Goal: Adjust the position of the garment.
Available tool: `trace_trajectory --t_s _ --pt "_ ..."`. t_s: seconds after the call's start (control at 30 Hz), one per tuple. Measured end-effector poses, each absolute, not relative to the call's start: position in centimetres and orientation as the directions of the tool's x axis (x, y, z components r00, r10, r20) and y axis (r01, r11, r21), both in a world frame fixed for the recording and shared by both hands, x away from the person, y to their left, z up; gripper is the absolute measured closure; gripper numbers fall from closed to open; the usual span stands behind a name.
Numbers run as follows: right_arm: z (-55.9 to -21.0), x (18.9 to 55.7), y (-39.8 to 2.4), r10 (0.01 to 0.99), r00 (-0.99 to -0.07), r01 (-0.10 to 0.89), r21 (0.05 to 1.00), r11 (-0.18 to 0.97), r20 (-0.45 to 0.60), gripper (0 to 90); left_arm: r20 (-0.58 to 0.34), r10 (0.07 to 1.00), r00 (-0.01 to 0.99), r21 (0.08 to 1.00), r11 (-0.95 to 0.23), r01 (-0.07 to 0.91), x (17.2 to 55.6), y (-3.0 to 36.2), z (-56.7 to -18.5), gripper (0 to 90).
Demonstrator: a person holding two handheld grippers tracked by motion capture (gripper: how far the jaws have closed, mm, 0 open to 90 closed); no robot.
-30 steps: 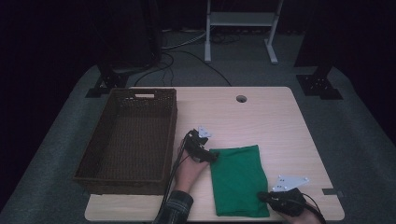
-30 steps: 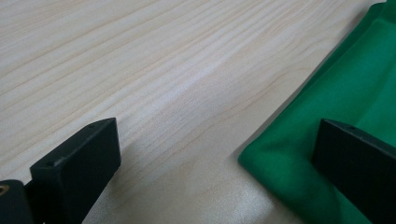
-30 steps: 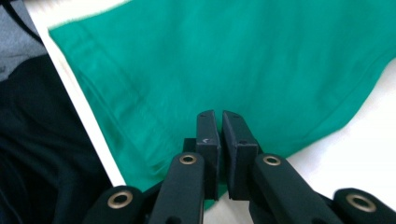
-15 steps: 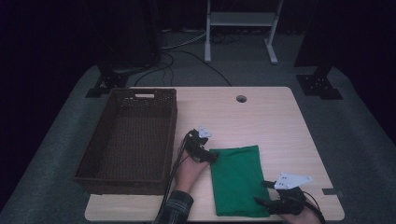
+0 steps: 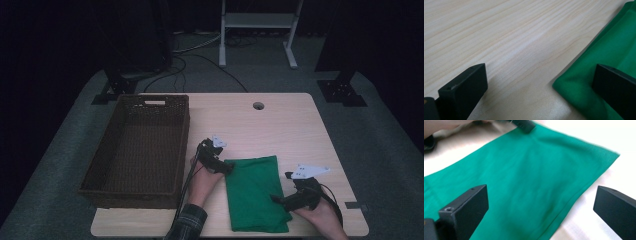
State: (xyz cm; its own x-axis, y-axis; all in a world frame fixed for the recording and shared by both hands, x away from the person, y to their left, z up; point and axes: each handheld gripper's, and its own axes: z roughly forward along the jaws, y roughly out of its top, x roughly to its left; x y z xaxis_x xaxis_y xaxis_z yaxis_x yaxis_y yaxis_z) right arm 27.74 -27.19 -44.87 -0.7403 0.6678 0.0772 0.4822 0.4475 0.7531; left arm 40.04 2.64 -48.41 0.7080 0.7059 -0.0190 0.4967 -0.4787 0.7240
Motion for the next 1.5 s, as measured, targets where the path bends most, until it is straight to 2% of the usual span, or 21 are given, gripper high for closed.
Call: trace_trajectory --t_s 0.5,0.7,0.9,1.07,1.2,1.3,1.5 --pt "-43.6 34.9 -26.1 0.683 -0.724 0.523 0.719 0.459 0.091 0.0 -0.018 0.707 0.707 0.722 -0.48 0.499 41.9 3.0 -48.4 0.0" --pt "-43.4 37.4 -25.7 0.685 -0.717 0.549 0.711 0.44 0.13 0.0 -0.02 0.711 0.703 0.723 -0.475 0.501 42.2 3.0 -48.4 0.0" --pt "-45.0 39.8 -25.2 0.719 -0.693 0.541 0.7 0.466 0.057 0.0 -0.018 0.713 0.701 0.723 -0.475 0.501 42.3 3.1 -48.4 0.0" --pt "-46.3 41.9 -26.0 0.713 -0.693 0.55 0.719 0.425 0.108 0.0 -0.019 0.714 0.7 0.723 -0.474 0.503 42.5 3.2 -48.4 0.0" --pt "-47.1 42.6 -26.1 0.688 -0.719 0.519 0.735 0.435 0.101 0.0 -0.016 0.717 0.697 0.721 -0.474 0.505 42.7 3.2 -48.4 0.0" --pt "-48.0 42.8 -25.9 0.683 -0.729 0.504 0.716 0.482 0.054 0.0 -0.016 0.718 0.696 0.722 -0.473 0.505 42.7 3.2 -48.4 0.0" --pt "-48.6 43.1 -26.1 0.676 -0.733 0.507 0.726 0.465 0.079 0.0 -0.022 0.719 0.694 0.723 -0.468 0.508 42.7 3.3 -48.4 0.0"
